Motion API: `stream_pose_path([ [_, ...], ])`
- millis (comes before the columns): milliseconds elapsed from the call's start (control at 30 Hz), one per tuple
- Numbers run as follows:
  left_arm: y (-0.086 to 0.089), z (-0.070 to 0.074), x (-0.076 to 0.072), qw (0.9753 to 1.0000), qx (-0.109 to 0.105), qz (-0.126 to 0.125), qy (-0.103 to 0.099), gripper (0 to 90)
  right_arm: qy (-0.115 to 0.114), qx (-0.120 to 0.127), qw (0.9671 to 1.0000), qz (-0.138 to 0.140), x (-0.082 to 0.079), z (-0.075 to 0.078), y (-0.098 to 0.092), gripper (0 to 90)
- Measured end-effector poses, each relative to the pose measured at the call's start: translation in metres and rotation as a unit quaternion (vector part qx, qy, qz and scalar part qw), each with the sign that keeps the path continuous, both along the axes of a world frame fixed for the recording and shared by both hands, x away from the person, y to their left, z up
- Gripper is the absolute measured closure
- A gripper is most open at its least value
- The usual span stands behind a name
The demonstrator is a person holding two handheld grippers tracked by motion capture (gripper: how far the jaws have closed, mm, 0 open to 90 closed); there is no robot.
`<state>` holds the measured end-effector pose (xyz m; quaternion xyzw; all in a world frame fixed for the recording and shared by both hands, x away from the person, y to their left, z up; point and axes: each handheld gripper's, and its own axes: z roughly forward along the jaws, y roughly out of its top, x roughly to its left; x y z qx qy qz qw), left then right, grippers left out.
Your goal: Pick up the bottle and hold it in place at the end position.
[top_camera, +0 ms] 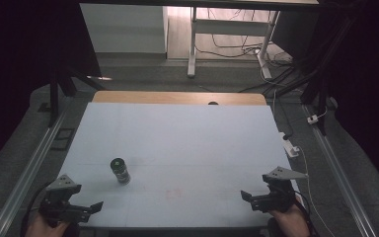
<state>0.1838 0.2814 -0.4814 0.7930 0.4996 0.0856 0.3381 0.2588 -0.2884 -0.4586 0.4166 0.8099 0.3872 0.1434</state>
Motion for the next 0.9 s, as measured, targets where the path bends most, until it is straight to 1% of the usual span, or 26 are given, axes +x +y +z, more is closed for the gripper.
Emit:
stream_pose_path([
  [133,0.0,0.001,0.0,1.0,-0.003,-0.002,-0.004,0.0,0.001,0.0,1.0,0.0,0.0,0.0,0.0,0.0],
  [233,-0.002,0.002,0.0,0.9998,-0.007,-0.004,-0.016,0.0,0.001,-0.002,1.0,0.003,0.0,0.0,0.0,0.0],
  [300,-0.004,0.002,0.001,0.9999,-0.005,-0.008,-0.014,0.0,0.001,-0.004,1.0,0.003,0.0,0.0,0.001,0.0],
  [467,-0.005,0.003,0.002,0.9998,-0.005,-0.007,-0.019,0.0,0.001,-0.005,1.0,0.003,0.0,0.0,0.001,0.0],
  [500,-0.005,0.003,0.003,0.9997,-0.002,-0.007,-0.023,0.0,0.0,-0.004,1.0,0.002,0.0,0.0,0.001,0.0],
  [567,-0.005,0.003,0.003,0.9997,-0.002,-0.008,-0.022,0.0,0.0,-0.004,1.0,0.003,0.0,0.0,0.0,0.0],
  [667,-0.005,0.003,0.005,0.9997,-0.003,-0.011,-0.024,0.0,0.002,-0.004,1.0,0.003,0.0,0.0,0.001,0.0],
  [767,-0.006,0.003,0.008,0.9993,-0.004,-0.019,-0.031,0.0,0.002,-0.004,1.0,0.005,0.0,-0.001,0.001,0.0],
  [900,-0.008,0.004,0.01,0.9992,-0.005,-0.025,-0.032,0.0,0.003,-0.004,1.0,0.005,0.0,-0.001,0.001,0.0],
])
